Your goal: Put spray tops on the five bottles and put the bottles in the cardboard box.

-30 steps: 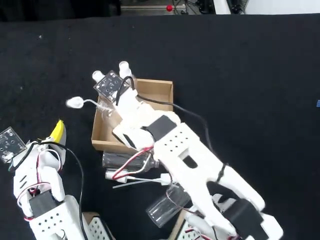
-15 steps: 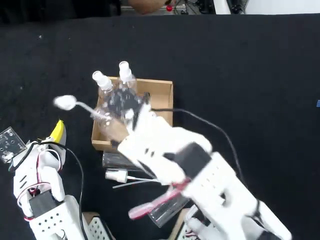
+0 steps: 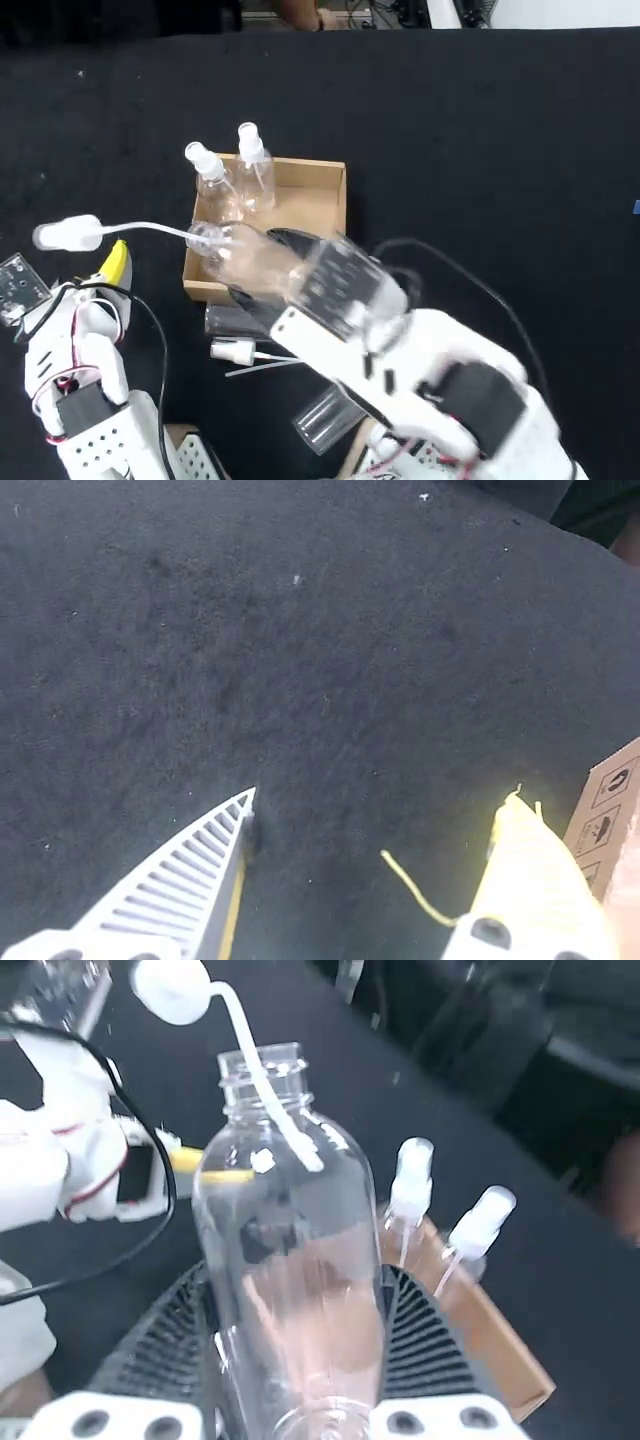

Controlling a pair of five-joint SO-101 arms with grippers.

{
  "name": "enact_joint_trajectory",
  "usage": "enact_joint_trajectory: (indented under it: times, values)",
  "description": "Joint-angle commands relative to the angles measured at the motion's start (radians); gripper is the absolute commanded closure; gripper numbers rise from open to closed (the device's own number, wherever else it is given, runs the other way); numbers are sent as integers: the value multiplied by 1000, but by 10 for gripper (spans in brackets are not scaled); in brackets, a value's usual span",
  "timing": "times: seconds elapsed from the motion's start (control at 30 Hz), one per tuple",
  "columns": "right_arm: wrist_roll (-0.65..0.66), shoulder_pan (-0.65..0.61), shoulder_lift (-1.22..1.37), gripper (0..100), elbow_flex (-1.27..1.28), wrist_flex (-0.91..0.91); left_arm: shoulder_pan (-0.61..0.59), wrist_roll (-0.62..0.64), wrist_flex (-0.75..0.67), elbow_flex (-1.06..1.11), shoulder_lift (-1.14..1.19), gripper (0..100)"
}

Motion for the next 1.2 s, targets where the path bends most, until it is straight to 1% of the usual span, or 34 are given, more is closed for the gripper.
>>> enact_joint_trajectory:
  times: [0.0, 0.07, 0.13, 0.33, 0.5, 0.6, 0.7, 0.77, 0.83, 0.93, 1.0, 1.07, 1.17]
  values:
    - [8, -11, -108, 970, -8, 11, 36, -6, 5, -71, -3, 661]
    - [8, -11, -142, 970, -8, 23, 71, -6, 3, -82, 26, 661]
    - [8, -11, -166, 970, -7, 31, 88, -6, 6, -145, 94, 661]
    - [8, -12, -216, 970, 33, 21, 101, -9, 6, -455, 483, 661]
    - [14, -12, -228, 970, 82, 12, 101, -98, 8, -705, 752, 661]
    - [12, -11, -229, 970, 85, 8, 97, -121, 57, -814, 842, 661]
    - [8, -5, -229, 970, 76, 5, 104, -127, 104, -875, 918, 661]
    - [6, 43, -229, 970, 62, 5, 105, -138, 121, -895, 954, 661]
    - [-14, 120, -229, 970, 47, -12, 111, -166, 121, -903, 974, 661]
    - [-83, 247, -225, 970, 44, -51, 156, -213, 117, -905, 982, 661]
    - [-101, 311, -220, 970, 47, -58, 194, -235, 110, -908, 968, 661]
    - [-106, 354, -228, 970, 64, -63, 237, -239, 104, -923, 937, 661]
    - [-106, 379, -228, 970, 79, -64, 317, -239, 86, -947, 864, 661]
